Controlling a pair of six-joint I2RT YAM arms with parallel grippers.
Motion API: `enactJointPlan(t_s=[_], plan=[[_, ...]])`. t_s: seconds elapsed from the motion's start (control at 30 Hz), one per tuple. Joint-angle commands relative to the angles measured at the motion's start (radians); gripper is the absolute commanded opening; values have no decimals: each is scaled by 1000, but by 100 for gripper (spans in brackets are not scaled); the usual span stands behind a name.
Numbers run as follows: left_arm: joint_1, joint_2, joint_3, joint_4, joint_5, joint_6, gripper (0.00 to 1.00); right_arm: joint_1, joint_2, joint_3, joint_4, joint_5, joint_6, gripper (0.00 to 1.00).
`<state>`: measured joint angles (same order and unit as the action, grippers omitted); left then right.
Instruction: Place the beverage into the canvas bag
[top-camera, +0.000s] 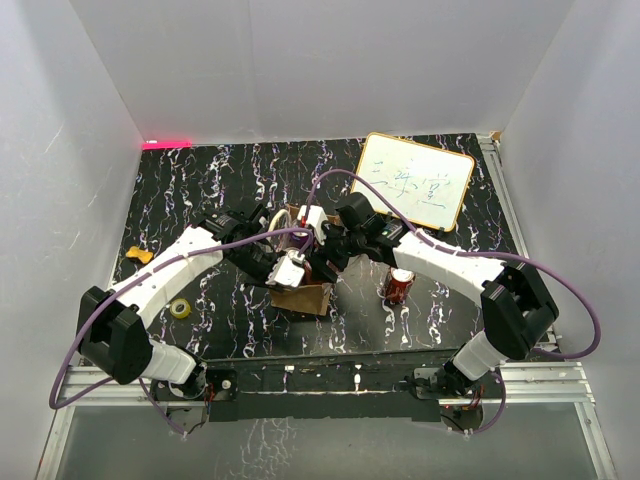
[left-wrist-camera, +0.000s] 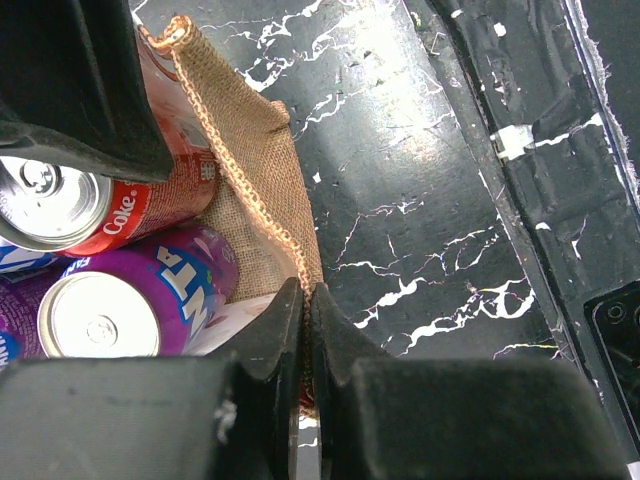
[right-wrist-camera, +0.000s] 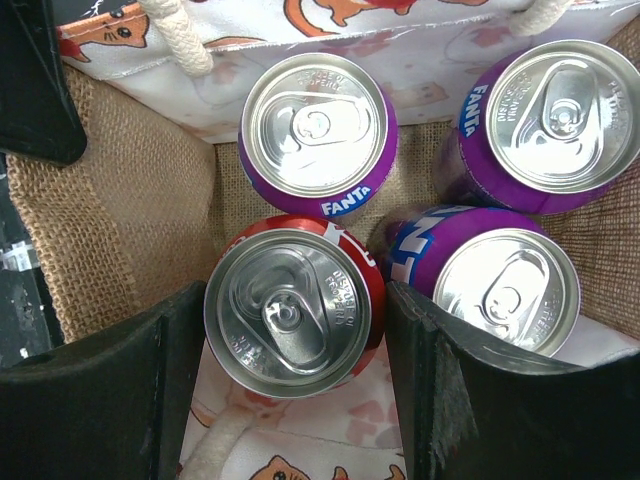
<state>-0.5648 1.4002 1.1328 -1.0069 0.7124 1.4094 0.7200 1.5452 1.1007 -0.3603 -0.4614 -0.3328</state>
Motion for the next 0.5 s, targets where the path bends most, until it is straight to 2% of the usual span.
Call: enactJointPlan(t_s=[0.0, 0.23, 0.37, 0.47], plan=[[-7, 7, -17, -109, 61, 34, 0, -17, -18, 6, 161, 173, -61, 8], [-7, 8, -7, -131, 93, 46, 0, -16, -9, 1, 171, 232, -56, 8], [-6, 10, 13, -139, 118, 43, 0, -17, -17, -19, 165, 188, -66, 8], [-6, 12, 22, -134, 122, 29, 0, -17, -19, -29, 147, 156, -80, 15]])
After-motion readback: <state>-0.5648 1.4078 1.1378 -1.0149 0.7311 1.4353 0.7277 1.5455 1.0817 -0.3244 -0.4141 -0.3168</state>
